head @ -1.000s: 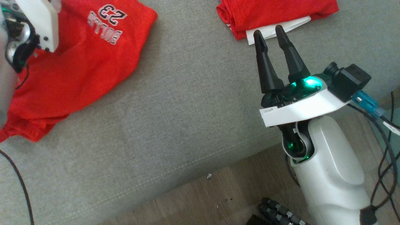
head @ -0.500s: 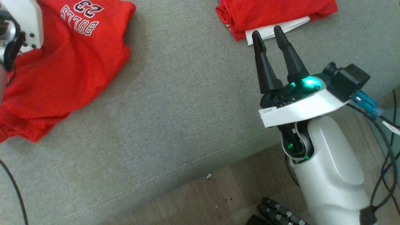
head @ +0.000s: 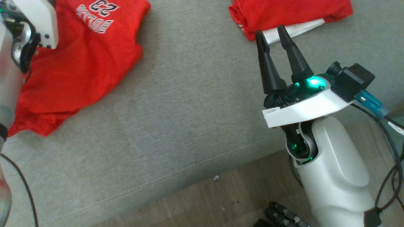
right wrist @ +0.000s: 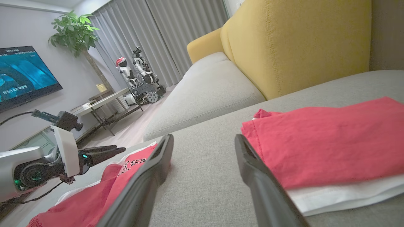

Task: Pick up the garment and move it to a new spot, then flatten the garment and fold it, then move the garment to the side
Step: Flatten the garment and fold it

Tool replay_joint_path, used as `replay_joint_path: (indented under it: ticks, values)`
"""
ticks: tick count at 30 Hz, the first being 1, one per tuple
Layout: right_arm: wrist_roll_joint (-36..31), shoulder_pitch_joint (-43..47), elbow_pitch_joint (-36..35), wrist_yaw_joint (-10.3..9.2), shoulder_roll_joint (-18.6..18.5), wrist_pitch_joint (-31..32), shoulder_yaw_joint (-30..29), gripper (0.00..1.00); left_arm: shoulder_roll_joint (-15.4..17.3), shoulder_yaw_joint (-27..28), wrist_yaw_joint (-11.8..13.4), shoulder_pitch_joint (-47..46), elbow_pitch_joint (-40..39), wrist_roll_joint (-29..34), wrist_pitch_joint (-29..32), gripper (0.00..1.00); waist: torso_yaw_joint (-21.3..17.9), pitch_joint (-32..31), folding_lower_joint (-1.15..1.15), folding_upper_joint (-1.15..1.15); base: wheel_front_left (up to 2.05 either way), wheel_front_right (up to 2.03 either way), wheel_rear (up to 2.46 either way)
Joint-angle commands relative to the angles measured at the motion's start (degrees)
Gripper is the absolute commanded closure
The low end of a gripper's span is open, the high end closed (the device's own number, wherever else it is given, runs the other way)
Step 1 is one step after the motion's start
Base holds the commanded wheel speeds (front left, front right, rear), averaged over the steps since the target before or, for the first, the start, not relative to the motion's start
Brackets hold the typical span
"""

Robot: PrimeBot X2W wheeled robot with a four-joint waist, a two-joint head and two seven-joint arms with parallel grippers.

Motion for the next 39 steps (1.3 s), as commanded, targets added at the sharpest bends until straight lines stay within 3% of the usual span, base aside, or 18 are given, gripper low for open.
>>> replay_joint_path:
  ticks: [1, 11, 15, 21, 25, 28, 35, 39]
  values:
    - [-0.7, 0.4, -2.2, 0.26, 0.7, 0.1, 0.4, 0.00, 1.9, 2.4, 0.8, -3.3, -1.4, -0.5, -1.8, 0.00, 1.2, -0.7, 0.00, 0.00, 0.00, 0.00, 0.00]
    - [-4.4, 1.3, -2.8, 0.26, 0.7, 2.1, -5.6, 0.00, -0.1, 8.8, 2.9, 3.4, -9.4, -6.8, -14.8, 0.00, 9.6, -5.6, 0.00, 0.00, 0.00, 0.00, 0.00]
    - [-6.2, 2.2, -3.5, 0.26, 0.6, 3.3, -7.5, 0.00, -0.2, 10.7, 4.3, 8.4, -14.4, -8.4, -16.8, 0.00, 12.4, -7.3, 0.00, 0.00, 0.00, 0.00, 0.00]
    - [-7.7, 4.3, -5.3, 0.26, -0.6, 5.3, -10.2, 0.00, 0.0, 16.1, 9.4, 22.2, -29.6, -9.9, -18.0, 0.00, 17.3, -10.6, 0.00, 0.00, 0.00, 0.00, 0.00]
    - [-7.6, 5.7, -6.6, 0.26, -1.3, 6.4, -10.6, 0.00, -0.1, 22.1, 13.9, 33.3, -42.4, -7.1, -18.1, 0.00, 19.4, -12.2, 0.00, 0.00, 0.00, 0.00, 0.00]
    - [-7.6, 6.7, -6.9, 0.26, -2.3, 7.1, -10.6, 0.00, -0.5, 25.1, 16.0, 41.6, -49.9, -3.7, -18.1, 0.00, 20.8, -13.0, 0.00, 0.00, 0.00, 0.00, 0.00]
    - [-8.6, 8.7, -7.0, 0.26, -3.4, 6.4, -11.4, 0.00, -5.4, 30.9, 15.2, 54.7, -58.8, 4.3, -18.1, 0.00, 23.3, -14.6, 0.00, 0.00, 0.00, 0.00, 0.00]
    - [-9.1, 10.3, -6.9, 0.26, -3.3, 5.9, -12.1, 0.00, -10.6, 33.5, 12.4, 59.5, -61.6, 10.4, -18.1, 0.00, 24.2, -15.5, 0.00, 0.00, 0.00, 0.00, 0.00]
